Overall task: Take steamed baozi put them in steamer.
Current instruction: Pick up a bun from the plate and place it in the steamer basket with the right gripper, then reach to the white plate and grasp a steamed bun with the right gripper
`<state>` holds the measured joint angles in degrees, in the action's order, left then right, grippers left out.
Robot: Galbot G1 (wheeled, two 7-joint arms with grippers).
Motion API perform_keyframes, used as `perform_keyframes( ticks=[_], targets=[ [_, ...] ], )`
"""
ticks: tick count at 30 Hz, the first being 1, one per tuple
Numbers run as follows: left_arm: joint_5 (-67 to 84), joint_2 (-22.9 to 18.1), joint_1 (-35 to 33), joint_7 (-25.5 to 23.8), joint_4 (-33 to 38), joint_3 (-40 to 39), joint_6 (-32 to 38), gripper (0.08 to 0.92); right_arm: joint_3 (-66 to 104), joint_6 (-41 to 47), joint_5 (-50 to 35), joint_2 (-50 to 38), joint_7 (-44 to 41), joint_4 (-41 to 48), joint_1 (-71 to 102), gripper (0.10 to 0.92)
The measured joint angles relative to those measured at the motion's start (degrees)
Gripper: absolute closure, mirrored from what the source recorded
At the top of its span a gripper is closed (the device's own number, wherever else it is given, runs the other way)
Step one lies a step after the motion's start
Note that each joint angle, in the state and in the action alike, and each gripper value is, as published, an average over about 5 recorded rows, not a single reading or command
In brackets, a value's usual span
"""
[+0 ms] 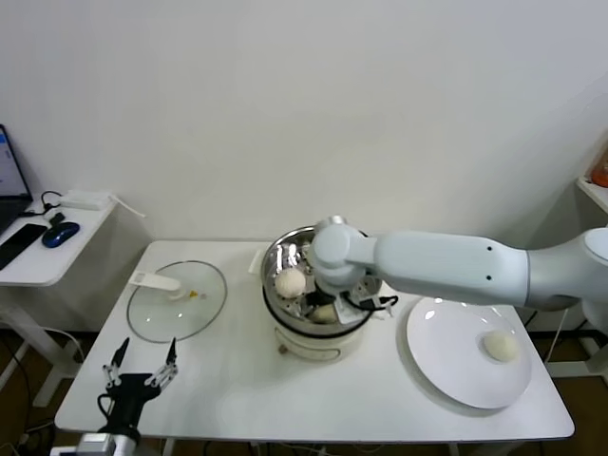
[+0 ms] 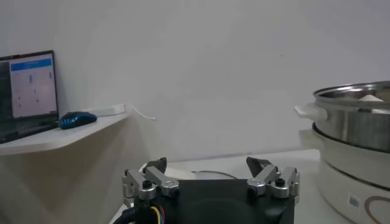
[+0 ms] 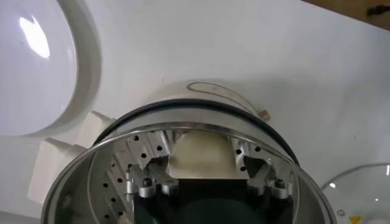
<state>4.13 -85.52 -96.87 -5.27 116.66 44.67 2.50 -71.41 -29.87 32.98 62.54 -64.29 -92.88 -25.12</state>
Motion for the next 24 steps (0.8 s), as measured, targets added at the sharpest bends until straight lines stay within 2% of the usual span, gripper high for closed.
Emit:
perform_keyframes(
  ticks=[13, 19, 24],
  targets=[
    [-0.1, -0.1, -0.2, 0.1, 0.0, 0.0, 0.2, 0.177, 1.5, -1.7, -4.1, -1.3, -0.7, 0.4, -2.9, 0.203],
    [-0.1, 0.0, -0.1, 0.1, 0.2, 0.0, 0.1, 0.177, 0.5, -0.7, -10.1, -3.6, -0.9, 1.2, -7.5, 0.203],
    [0.1, 0.3, 0.2, 0.2, 0.5, -0.1, 0.1, 0.177, -2.9, 4.0, -18.6, -7.1, -0.8, 2.3, -12.7, 0.203]
  ],
)
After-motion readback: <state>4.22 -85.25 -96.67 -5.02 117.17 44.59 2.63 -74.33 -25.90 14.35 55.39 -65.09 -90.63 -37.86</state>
